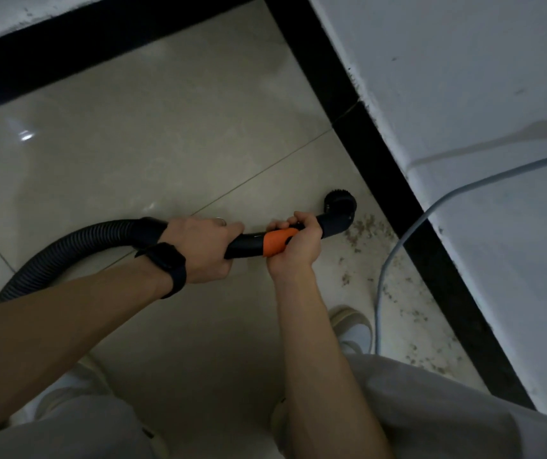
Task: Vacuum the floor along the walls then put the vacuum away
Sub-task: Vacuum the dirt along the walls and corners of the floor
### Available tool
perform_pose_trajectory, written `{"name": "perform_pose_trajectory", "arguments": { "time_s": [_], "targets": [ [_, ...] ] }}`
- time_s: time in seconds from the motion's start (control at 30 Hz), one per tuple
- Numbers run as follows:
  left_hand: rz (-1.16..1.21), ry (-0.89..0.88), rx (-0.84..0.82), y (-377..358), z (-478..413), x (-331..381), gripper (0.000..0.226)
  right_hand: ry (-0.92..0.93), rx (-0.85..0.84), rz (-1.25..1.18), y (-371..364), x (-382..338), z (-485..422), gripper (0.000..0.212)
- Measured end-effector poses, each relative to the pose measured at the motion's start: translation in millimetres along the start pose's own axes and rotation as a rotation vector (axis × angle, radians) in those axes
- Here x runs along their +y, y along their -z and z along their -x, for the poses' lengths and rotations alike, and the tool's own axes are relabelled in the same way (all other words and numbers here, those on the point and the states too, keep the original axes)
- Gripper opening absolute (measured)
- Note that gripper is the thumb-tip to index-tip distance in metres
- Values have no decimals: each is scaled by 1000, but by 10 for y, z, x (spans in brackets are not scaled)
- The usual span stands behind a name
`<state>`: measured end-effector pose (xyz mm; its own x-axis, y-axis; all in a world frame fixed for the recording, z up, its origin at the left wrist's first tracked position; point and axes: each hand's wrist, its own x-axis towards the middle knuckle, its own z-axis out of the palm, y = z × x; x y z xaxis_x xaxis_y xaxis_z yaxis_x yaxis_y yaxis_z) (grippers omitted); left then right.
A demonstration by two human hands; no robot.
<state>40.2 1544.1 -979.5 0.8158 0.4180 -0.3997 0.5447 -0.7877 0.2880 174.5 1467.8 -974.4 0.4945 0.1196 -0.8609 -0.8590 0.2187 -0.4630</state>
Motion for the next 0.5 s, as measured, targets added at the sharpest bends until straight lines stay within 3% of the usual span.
{"name": "perform_pose_trajectory", "arguments": {
  "time_s": [0.5],
  "targets": [
    [18, -29, 2, 47, -475, 364, 20, 48, -50, 83, -14, -513, -363, 17]
  ]
}}
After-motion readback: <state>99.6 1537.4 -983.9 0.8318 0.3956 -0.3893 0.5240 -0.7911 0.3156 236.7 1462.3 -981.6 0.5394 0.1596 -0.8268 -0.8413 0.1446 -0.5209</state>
